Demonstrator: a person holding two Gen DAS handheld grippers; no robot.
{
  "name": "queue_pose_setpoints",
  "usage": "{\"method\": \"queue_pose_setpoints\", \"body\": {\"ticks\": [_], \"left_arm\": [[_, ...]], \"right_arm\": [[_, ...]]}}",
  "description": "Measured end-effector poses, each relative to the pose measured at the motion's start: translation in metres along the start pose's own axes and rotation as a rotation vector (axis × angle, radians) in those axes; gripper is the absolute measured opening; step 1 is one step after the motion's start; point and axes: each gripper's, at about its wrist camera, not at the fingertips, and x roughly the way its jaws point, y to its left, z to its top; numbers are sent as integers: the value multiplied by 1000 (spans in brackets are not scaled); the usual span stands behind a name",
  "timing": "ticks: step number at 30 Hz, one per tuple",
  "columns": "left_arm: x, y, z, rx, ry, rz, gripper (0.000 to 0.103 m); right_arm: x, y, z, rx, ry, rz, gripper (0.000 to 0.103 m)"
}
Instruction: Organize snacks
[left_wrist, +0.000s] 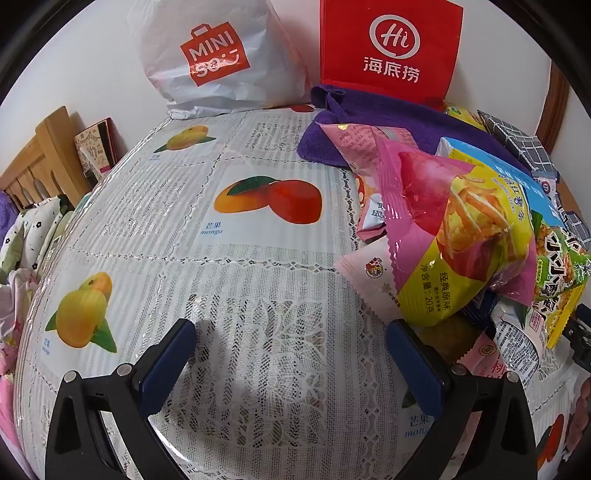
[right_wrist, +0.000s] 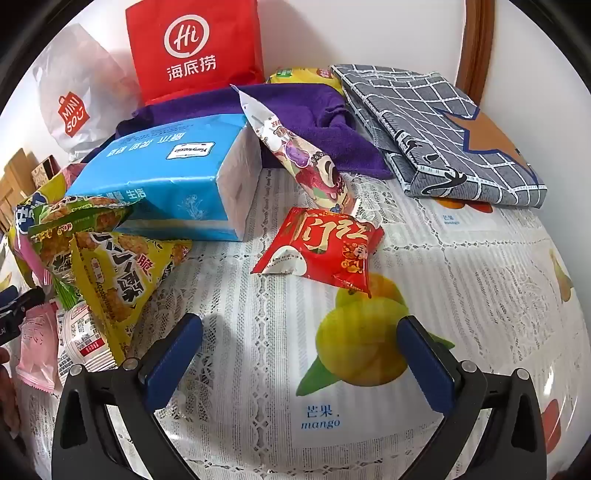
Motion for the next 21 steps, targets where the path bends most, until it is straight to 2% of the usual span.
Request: {"method": "queue_pose_setpoints", "body": {"ticks": [8, 11, 21], "left_arm": [[-3, -2, 2, 17, 14, 10, 103], [-10, 2, 3, 2, 37, -8, 103], [-83, -2, 15, 15, -78, -25, 103]], "right_arm": [[0, 0, 8, -8, 28, 0, 103], [-12, 3, 8, 2, 4, -6, 103], [-81, 9, 18, 27, -119, -15, 103]]}}
